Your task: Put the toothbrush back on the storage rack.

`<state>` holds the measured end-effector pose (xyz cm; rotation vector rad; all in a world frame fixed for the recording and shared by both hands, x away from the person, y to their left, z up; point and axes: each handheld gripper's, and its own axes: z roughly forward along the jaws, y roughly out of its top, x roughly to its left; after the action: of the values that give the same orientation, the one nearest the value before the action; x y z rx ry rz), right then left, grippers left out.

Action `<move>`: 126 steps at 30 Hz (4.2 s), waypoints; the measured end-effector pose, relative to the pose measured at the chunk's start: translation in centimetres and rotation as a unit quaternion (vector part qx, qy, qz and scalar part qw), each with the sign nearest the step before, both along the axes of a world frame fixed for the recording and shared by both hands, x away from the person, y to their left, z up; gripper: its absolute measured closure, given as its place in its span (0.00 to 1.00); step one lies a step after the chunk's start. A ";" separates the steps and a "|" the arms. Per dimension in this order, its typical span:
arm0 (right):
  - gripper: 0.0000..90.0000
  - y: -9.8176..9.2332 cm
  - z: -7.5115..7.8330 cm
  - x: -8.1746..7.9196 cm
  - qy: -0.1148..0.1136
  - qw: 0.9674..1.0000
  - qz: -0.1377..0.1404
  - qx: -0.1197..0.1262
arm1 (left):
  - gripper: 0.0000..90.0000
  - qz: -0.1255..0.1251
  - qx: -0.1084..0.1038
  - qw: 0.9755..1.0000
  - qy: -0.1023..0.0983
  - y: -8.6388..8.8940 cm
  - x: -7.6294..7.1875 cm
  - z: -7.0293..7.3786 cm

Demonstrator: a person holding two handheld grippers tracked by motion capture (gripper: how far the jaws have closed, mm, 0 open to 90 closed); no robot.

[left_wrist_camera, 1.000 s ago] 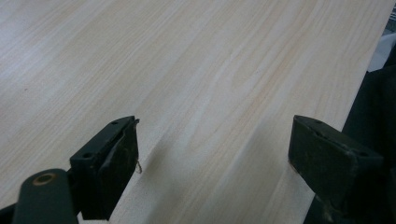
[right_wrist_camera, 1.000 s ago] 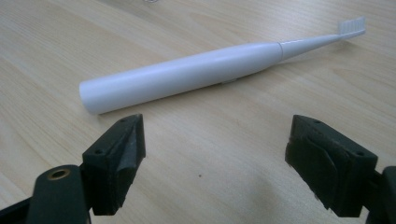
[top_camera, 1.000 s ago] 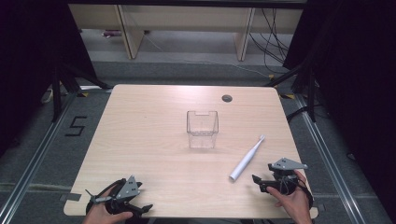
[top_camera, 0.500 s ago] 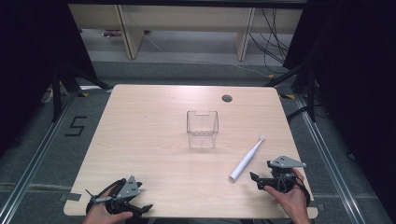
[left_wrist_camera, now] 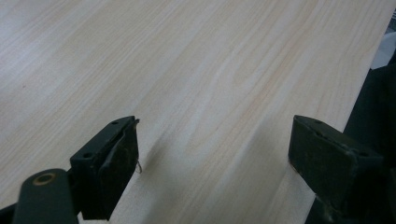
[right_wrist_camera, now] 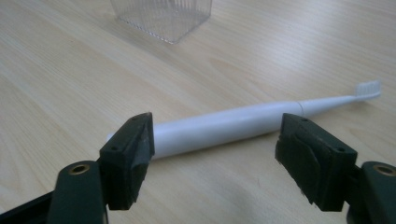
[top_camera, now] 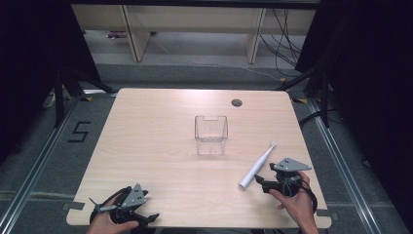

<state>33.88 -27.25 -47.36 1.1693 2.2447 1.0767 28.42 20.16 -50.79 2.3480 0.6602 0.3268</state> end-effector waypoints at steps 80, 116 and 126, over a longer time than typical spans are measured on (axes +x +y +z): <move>0.97 3.5 -2.0 0.9 0.079 0.986 0.134 -0.065 | 0.17 0.004 -0.011 1.000 -0.001 0.0 -0.2 0.0; 0.96 0.4 -1.8 1.1 0.090 0.988 0.102 -0.066 | 0.17 0.002 -0.012 1.000 -0.002 0.0 -0.2 0.0; 0.97 -0.3 -1.8 1.0 0.090 0.990 0.083 -0.066 | 0.17 0.003 -0.012 1.000 -0.002 0.0 -0.2 0.0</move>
<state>34.91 -27.59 -49.14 1.0787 2.5499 0.8963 28.23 20.19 -50.82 2.3232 0.6666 0.3247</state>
